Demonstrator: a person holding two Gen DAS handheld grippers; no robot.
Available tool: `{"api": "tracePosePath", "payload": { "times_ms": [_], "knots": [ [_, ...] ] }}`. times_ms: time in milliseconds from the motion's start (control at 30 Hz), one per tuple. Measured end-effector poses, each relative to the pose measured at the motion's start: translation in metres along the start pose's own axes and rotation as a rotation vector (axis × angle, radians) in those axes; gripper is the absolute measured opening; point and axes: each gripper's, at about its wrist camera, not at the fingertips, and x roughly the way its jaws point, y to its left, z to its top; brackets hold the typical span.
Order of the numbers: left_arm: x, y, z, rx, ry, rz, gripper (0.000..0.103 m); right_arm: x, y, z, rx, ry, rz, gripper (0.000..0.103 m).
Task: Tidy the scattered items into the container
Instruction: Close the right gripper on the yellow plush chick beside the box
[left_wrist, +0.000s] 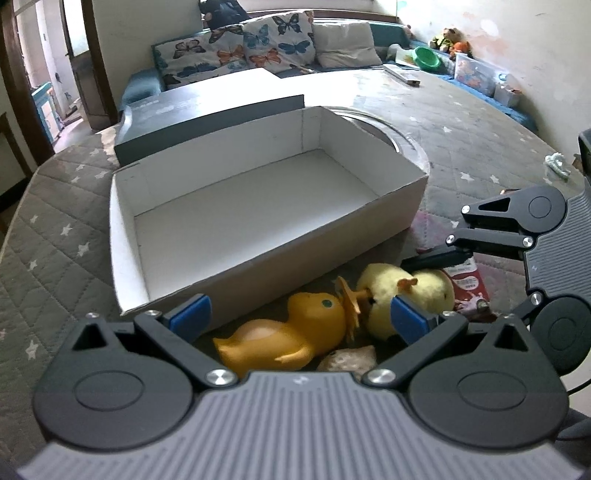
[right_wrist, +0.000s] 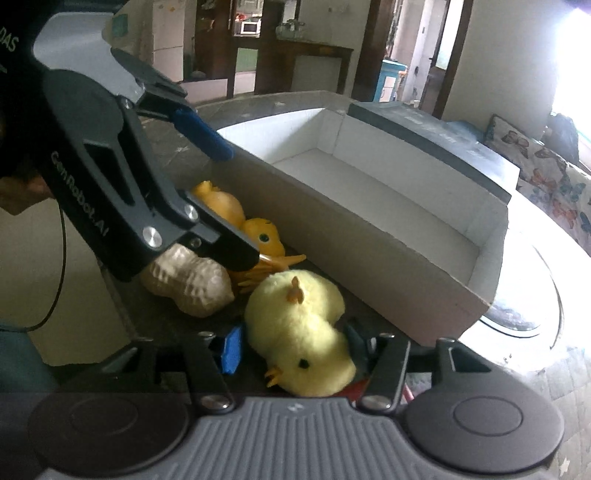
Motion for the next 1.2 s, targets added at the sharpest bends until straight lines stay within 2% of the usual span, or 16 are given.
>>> {"api": "tracePosePath", "payload": {
  "times_ms": [233,500,600,733,1067,1200],
  "knots": [
    [0.0,-0.005,0.009,0.001,-0.01,-0.069,0.103,-0.017,-0.004,-0.002,0.028,-0.047,-0.006,0.056],
    [-0.003,-0.008,0.024,-0.014,-0.029,-0.16,0.103,-0.045,-0.003,0.004,-0.003,-0.155,-0.052,0.053],
    [-0.003,-0.004,0.03,-0.043,-0.035,-0.176,0.103,-0.044,-0.006,0.005,0.009,-0.151,-0.056,0.052],
    [0.001,0.001,0.029,-0.087,-0.016,-0.223,0.103,-0.045,-0.006,0.005,0.011,-0.161,-0.061,0.046],
    [0.0,0.01,0.019,-0.1,-0.01,-0.191,0.103,-0.036,-0.001,-0.007,0.041,-0.135,-0.04,0.045],
    [0.002,0.012,0.016,-0.103,0.002,-0.178,0.103,-0.037,0.004,-0.009,0.038,-0.125,-0.068,0.046]
  ]
}}
